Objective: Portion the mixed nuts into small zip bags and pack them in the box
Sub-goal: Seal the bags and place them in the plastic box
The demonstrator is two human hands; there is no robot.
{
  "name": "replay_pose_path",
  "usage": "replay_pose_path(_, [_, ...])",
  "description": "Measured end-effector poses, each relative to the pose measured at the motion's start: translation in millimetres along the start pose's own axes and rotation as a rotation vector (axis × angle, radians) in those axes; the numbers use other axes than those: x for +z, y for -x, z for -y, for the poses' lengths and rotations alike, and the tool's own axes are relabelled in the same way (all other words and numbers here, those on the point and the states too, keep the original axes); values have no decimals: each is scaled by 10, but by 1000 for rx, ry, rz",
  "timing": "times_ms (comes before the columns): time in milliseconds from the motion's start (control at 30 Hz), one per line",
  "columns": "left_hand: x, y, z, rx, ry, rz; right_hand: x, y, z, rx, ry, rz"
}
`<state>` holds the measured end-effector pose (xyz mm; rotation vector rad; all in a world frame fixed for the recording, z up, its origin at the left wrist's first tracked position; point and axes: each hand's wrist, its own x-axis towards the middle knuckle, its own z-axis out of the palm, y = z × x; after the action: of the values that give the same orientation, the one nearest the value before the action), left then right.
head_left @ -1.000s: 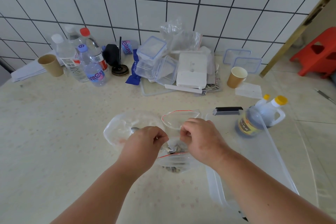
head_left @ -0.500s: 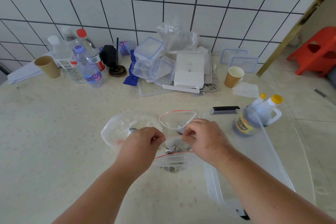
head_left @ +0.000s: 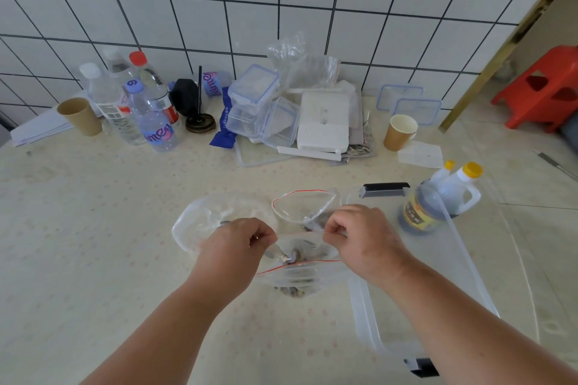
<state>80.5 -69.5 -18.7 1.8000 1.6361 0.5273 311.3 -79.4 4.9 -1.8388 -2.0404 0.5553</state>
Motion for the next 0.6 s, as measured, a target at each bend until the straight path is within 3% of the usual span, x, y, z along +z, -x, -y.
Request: replay_pose_path(600, [-7,-50,54,-1,28,-19,-28,24,-167,60,-45,-40])
